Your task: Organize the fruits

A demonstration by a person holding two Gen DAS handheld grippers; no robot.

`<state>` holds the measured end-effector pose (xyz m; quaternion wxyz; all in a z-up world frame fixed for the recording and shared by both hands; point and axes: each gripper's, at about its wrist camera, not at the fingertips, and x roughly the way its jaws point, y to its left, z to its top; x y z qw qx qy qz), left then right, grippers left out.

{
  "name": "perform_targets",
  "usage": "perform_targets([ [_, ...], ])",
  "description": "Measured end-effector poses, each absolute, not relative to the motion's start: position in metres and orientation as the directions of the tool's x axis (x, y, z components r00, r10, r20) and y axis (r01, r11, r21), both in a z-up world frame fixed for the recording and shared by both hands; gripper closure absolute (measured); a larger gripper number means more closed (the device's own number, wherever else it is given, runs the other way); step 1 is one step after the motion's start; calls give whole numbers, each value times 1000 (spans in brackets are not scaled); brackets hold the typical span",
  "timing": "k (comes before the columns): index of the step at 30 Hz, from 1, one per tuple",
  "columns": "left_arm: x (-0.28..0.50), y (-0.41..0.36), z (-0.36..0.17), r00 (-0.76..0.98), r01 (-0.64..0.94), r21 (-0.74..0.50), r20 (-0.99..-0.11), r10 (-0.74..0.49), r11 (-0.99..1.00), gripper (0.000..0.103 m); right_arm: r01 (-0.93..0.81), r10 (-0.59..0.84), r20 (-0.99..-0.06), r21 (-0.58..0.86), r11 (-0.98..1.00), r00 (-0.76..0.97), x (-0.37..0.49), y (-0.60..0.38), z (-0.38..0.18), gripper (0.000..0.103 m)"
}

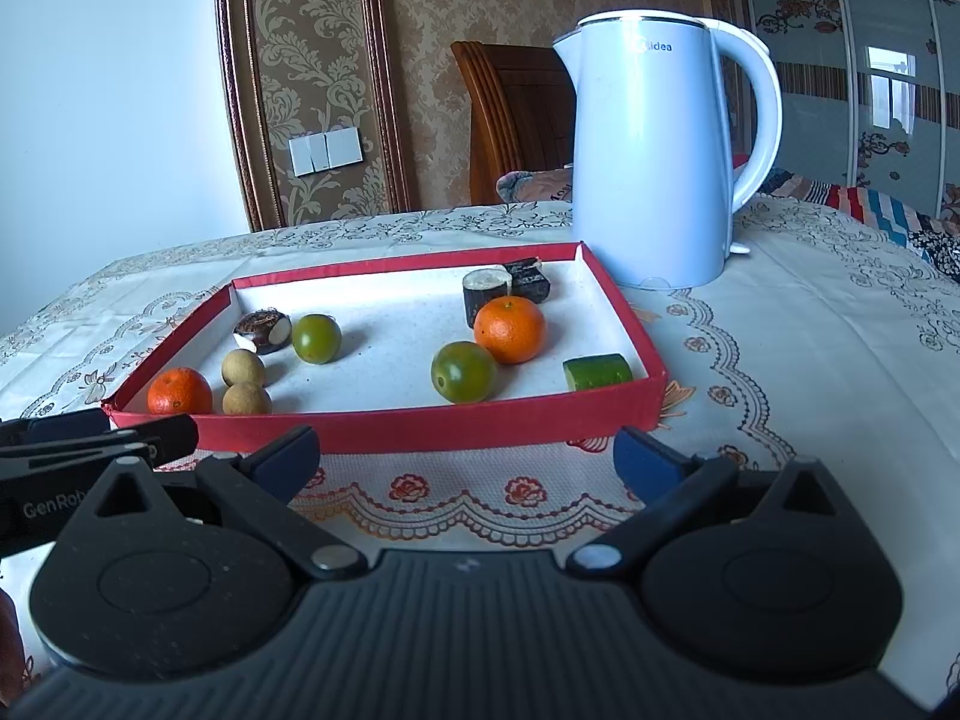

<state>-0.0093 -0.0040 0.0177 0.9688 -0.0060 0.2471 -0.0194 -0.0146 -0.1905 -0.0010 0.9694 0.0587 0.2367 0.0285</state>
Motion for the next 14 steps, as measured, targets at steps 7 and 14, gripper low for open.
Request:
perform_targets([
  [7, -9, -1, 18, 881, 23, -31, -473, -34, 999, 40, -27, 82, -457, 127, 992, 886, -14, -191, -1, 0],
  [14, -12, -4, 18, 895, 22, 2, -447, -19, 1000, 40, -27, 83, -457, 127, 992, 886, -14, -190, -1, 0],
])
